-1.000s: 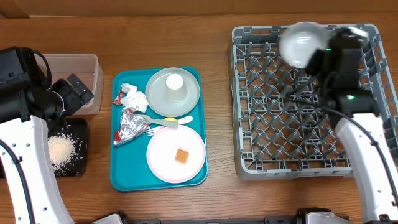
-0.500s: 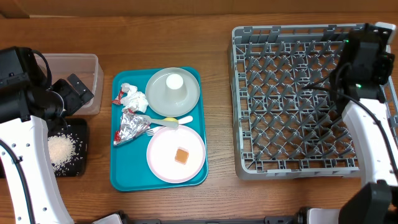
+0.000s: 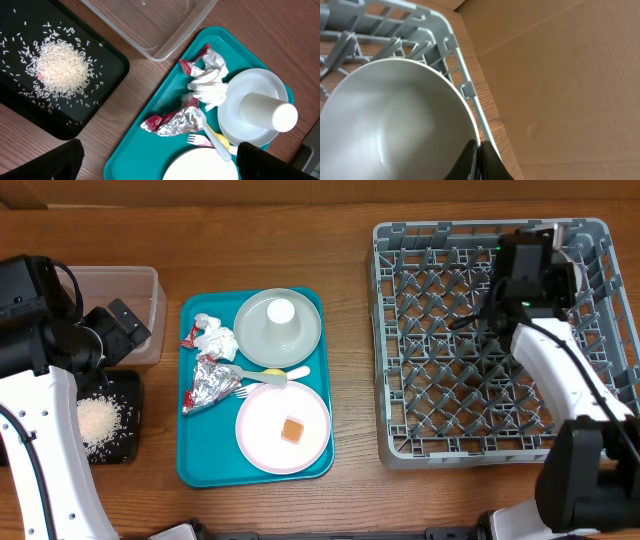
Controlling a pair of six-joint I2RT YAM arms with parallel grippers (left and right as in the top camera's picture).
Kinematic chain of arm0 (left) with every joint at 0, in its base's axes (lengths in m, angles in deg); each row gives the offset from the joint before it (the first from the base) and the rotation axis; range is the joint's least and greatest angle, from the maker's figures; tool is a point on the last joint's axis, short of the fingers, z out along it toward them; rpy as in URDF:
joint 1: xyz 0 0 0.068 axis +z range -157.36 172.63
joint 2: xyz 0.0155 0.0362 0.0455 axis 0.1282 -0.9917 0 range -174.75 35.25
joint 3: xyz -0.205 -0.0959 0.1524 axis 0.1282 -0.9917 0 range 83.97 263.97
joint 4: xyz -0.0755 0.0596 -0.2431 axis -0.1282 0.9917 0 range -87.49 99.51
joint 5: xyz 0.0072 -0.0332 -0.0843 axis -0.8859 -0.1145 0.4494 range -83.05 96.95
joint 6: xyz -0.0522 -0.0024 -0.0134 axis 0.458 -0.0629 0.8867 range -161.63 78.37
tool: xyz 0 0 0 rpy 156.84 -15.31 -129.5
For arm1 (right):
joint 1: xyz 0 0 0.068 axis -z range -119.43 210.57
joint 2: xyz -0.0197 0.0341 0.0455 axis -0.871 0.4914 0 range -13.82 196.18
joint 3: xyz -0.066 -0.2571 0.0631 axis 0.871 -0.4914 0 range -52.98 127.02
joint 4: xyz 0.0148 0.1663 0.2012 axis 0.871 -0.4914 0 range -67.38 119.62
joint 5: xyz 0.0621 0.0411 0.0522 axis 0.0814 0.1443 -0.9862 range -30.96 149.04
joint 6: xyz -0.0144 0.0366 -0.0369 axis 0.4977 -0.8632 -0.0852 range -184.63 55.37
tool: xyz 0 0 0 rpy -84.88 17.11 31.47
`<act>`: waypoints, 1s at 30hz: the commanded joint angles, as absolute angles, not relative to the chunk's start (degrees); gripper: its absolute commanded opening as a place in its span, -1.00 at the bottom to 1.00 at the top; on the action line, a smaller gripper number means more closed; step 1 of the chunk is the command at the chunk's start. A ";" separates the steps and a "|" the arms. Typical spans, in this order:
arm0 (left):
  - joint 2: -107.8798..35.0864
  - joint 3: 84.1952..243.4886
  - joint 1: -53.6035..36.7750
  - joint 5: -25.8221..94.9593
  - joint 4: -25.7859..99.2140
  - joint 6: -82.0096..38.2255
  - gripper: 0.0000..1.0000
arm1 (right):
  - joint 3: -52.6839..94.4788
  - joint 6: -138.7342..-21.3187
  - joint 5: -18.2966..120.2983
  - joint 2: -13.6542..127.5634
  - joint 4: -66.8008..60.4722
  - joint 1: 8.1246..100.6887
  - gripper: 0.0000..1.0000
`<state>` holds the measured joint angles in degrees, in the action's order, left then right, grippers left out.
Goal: Sort waste into correct bins and load items into the dishwasher rack
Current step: 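Lower the bowl with the right gripper into the rack's back corner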
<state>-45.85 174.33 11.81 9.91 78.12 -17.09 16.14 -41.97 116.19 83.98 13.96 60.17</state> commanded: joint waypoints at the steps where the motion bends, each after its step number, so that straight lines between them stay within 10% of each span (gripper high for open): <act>1: -45.30 175.32 11.90 9.94 78.19 -16.29 1.00 | 17.52 -40.73 119.03 85.01 14.33 59.73 -0.92; 22: -45.30 175.32 11.90 9.94 78.17 -16.29 1.00 | 17.50 -41.82 120.17 85.07 11.64 49.06 -0.92; 30: -45.30 175.32 11.90 9.94 78.17 -16.29 1.00 | 17.50 -21.67 127.36 85.07 29.13 50.92 -0.92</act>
<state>-45.85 174.33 11.81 9.91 78.12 -17.12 16.41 -32.62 123.64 85.25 26.07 49.63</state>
